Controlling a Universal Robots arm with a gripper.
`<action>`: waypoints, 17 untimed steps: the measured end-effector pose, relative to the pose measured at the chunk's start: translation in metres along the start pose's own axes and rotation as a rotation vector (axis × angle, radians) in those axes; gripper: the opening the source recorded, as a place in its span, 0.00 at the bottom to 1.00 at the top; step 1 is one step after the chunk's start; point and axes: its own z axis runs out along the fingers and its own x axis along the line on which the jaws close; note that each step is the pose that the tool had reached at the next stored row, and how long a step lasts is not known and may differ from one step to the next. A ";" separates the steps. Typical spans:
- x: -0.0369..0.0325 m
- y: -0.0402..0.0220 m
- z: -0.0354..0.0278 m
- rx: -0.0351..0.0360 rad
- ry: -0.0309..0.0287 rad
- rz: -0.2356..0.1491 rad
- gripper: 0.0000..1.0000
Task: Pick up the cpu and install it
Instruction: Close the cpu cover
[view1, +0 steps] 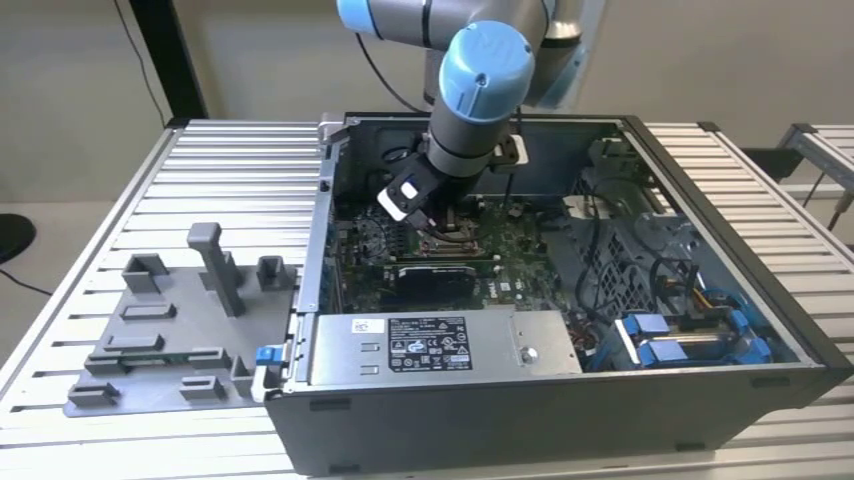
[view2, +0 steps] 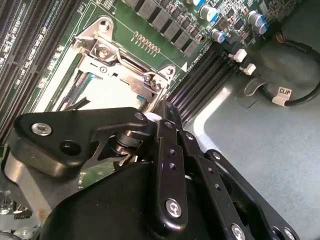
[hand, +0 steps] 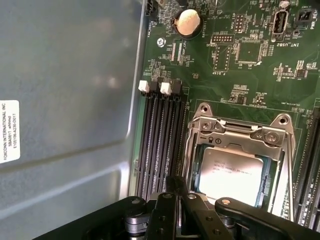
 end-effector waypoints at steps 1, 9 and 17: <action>-0.0002 0.0010 0.0001 0.0020 0.0002 0.001 0.00; -0.0017 0.0084 0.0004 0.0182 0.0021 0.009 0.00; -0.0013 0.0109 -0.0012 0.0253 0.0030 0.012 0.00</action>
